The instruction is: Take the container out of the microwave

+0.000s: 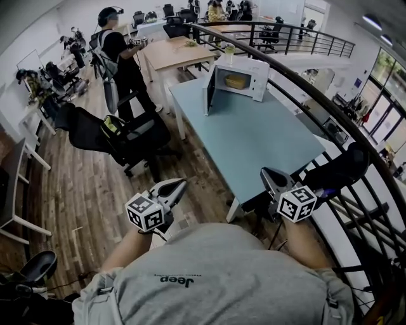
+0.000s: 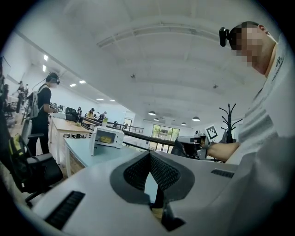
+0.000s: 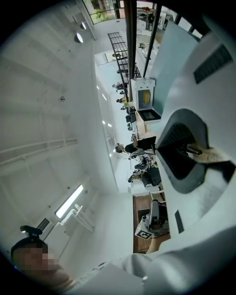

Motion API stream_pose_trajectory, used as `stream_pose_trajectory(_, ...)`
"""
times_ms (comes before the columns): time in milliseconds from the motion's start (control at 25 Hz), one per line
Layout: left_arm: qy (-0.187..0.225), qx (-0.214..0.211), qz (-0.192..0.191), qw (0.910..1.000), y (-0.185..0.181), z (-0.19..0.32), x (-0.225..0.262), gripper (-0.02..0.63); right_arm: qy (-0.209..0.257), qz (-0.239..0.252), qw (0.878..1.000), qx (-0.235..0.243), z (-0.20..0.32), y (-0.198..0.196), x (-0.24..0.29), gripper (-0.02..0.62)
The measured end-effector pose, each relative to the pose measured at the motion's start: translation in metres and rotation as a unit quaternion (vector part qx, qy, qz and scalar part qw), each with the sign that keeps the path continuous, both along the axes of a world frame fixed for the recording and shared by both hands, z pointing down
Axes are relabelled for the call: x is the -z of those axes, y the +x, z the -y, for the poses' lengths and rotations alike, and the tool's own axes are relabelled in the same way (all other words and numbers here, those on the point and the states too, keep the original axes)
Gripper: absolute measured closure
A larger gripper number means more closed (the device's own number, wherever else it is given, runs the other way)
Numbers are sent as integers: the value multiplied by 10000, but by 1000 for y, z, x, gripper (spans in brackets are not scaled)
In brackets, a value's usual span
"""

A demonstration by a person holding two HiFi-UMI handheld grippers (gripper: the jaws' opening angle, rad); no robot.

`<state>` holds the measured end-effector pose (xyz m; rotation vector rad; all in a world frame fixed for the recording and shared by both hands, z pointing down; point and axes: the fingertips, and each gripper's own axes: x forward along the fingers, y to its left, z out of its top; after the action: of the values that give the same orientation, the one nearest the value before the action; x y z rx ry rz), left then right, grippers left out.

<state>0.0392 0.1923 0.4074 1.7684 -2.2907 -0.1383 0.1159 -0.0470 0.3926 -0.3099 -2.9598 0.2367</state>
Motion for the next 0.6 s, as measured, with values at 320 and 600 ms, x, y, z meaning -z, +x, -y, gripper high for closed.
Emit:
stream_pose_trajectory(320,-97,-153,-80,9998,-53,26,-21,588,29,-53,9996,-290,24,-53,-8,577)
stream_pose_trajectory(600,58,-762,-212,9969,-148,97,-37,588,212,-254,9959,-841,71,-124,-15,577)
